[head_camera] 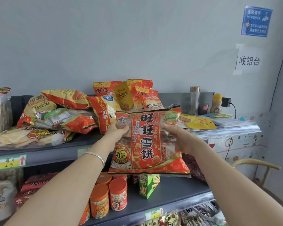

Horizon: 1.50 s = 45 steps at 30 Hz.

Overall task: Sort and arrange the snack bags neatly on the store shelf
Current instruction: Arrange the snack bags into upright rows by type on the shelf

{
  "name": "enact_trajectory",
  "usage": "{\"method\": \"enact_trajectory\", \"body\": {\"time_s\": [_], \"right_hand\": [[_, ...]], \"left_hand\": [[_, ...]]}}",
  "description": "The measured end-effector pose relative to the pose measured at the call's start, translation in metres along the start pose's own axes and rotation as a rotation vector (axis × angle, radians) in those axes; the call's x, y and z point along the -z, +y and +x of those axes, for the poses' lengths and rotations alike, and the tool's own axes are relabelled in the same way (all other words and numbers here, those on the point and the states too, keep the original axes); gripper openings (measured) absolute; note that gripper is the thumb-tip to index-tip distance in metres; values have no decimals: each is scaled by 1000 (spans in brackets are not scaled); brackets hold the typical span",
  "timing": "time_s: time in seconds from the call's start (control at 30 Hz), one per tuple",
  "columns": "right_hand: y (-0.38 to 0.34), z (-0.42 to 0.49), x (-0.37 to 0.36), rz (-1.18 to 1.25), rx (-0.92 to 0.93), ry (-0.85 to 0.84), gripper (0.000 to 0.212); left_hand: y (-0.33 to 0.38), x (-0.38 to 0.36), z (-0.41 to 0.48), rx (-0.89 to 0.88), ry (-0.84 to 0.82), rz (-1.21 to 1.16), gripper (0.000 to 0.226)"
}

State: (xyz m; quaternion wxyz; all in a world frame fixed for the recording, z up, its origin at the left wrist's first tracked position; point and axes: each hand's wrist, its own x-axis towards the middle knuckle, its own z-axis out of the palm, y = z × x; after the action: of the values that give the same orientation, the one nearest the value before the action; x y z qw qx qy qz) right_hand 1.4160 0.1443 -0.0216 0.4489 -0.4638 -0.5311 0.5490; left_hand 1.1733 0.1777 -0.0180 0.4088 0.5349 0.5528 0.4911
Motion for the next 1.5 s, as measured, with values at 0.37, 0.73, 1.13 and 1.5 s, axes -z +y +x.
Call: {"method": "enact_trajectory", "body": {"time_s": [0.37, 0.73, 1.13, 1.5], "right_hand": [[-2, 26, -71, 333, 243, 165, 28], [-43, 65, -309, 328, 343, -80, 48], [-28, 51, -605, 292, 343, -332, 81], [-2, 70, -792, 260, 259, -555, 38]], "left_hand": [[17, 53, -22, -263, 151, -223, 59], [1, 284, -65, -314, 491, -163, 75], [-69, 542, -166, -203, 722, -181, 83], [-131, 691, -193, -121, 983, -232, 65]]}}
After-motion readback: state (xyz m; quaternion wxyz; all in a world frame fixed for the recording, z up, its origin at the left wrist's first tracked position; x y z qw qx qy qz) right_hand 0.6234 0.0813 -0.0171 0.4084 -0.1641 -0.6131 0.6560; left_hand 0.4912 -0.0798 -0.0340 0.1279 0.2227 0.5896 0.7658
